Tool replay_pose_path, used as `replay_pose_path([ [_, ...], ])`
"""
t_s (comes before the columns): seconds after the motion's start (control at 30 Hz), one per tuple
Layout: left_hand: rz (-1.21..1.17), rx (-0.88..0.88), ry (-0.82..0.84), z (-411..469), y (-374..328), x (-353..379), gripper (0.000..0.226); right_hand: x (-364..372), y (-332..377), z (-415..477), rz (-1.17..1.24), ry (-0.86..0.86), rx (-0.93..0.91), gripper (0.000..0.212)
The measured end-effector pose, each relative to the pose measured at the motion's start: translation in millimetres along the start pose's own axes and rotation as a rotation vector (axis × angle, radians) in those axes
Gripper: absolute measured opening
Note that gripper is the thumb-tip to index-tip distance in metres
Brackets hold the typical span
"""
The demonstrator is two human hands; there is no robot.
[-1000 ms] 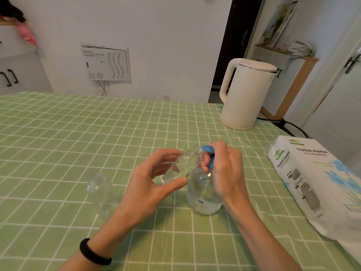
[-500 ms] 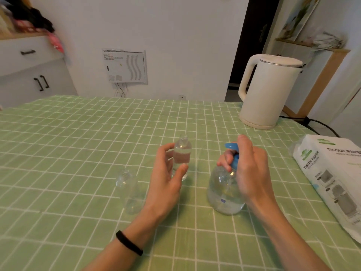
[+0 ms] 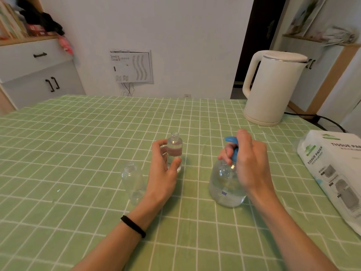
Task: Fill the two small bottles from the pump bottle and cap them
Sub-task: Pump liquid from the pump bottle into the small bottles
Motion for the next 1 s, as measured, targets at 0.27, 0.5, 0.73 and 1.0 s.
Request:
replay_pose_path([
  [0.27, 0.146, -0.008, 0.04, -16, -23, 12, 0.086, -1, 2, 1, 0.0, -0.003, -0.007, 0.061],
  [0.5, 0.245, 0.259, 0.079, -64, -112, 34, 0.099, -1, -4, 1, -0.031, 0.015, 0.017, 0.061],
  [0.73, 0.379, 0.474, -0.161, -81, -143, -40, 0.086, 0, -5, 2, -0.007, 0.008, 0.022, 0.06],
  [1.0, 0.453, 0.038, -0.039, -71, -49, -87, 0.091, 1, -6, 3, -0.013, 0.016, 0.024, 0.06],
])
Point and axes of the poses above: each hand's wrist, its own z-axis towards the middle knuckle, its own x-axis out of the palm, y = z × x, the point moved 10 cm from there along z, towards the middle knuckle, and after that the axes turned 8 degrees about -z, right-handed, at the moved point
